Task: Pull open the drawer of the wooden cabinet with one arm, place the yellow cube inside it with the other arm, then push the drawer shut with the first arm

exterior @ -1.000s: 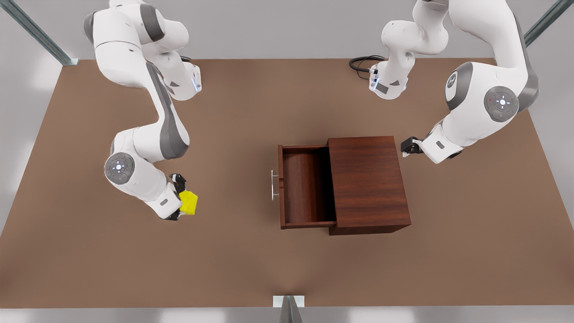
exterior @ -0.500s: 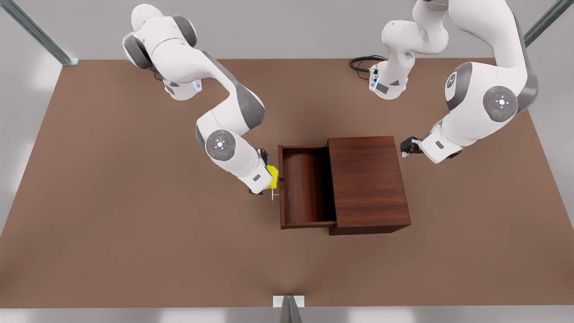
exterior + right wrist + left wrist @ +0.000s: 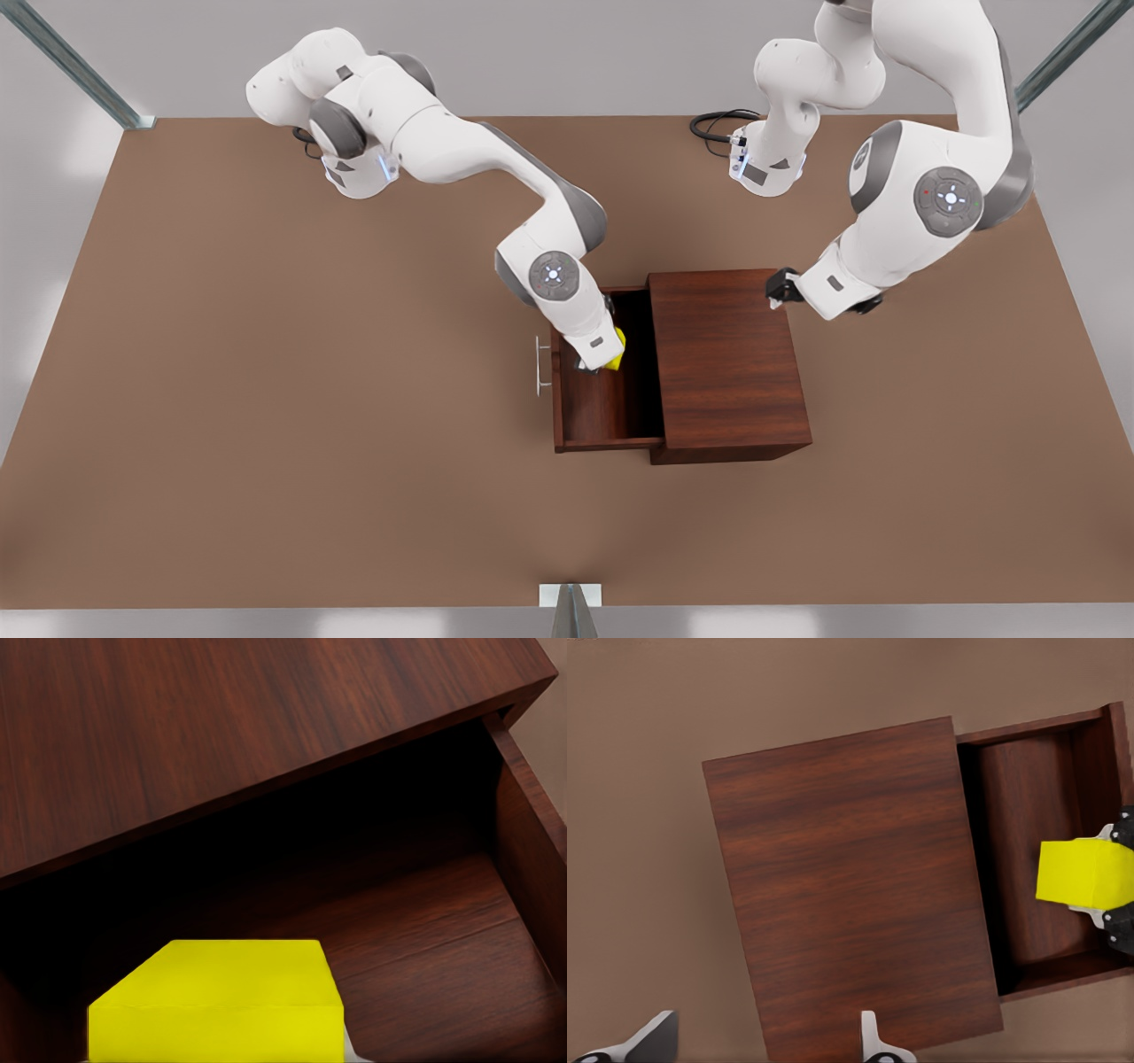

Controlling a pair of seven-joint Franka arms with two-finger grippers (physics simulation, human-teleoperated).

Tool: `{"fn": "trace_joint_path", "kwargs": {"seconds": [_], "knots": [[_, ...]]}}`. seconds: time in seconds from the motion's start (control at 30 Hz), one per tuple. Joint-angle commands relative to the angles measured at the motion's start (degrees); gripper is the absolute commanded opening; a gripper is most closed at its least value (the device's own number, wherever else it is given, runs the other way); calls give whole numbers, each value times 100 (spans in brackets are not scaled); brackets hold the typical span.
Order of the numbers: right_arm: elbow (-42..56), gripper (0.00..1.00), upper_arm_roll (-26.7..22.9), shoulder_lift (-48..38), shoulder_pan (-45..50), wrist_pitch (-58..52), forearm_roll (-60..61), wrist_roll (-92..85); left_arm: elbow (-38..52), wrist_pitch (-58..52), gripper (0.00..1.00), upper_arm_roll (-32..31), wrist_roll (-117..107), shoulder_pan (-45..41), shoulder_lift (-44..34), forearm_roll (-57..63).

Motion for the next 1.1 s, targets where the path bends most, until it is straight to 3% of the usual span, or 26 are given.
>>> {"fn": "trace_joint_path", "kwargs": {"seconds": [0.0,0.03,0.07,0.2,0.23,0.3,0.37,0.4,0.43,0.47,0.5,0.57,0.6,0.63,0.83,1.07], "knots": [[-10,50,-67,2,54,28,-102,1466,141,12,100,-1,-1330,-223,104,15],[-11,59,-58,2,54,28,-102,1466,238,3,100,-1,-1794,-425,192,15],[-11,100,-58,2,54,29,-102,1510,326,-6,100,-1,-2235,-653,306,199],[-11,100,-76,-33,45,2,-85,1493,370,-6,100,-1,-3351,-1059,438,244],[-11,100,-173,-366,-34,-594,-93,1457,379,-6,100,-1,-3466,-1103,456,226],[-63,100,-155,-1579,-1228,-1948,-93,720,721,-14,100,-1,-4133,-1296,772,200],[-72,100,-199,-2107,-2810,-2722,-93,-405,906,-14,100,-1,-4652,-1489,983,226],[-230,100,-102,-2222,-3575,-2722,-93,-819,967,47,100,-1,-4960,-1603,1062,235],[-976,100,-304,-2573,-3945,-2582,-330,-714,1468,47,100,-1,-5548,-1814,1501,235],[-1398,100,-708,-2678,-3954,-2538,-348,-503,1942,47,100,8,-5926,-1999,1896,270],[-1855,100,-1025,-2731,-3963,-2503,-375,866,2602,152,100,17,-6568,-2306,2441,419],[-3524,100,-1052,-3618,-3893,-1730,-884,1914,3444,653,100,69,-7648,-2851,3258,630],[-3702,100,-1052,-3724,-3892,-1869,-1042,2159,3805,785,100,78,-7939,-3035,3592,919],[-3623,100,-1017,-3681,-3893,-2134,-1166,2467,4255,1180,100,96,-8405,-3264,4015,1070],[-3008,100,-990,-3373,-3910,-2283,-998,4488,4773,2920,100,166,-9364,-3862,4955,1659],[-2981,100,-990,-3241,-3901,-2239,-999,4806,4712,3299,100,245,-8301,-3836,5527,1826]]}}
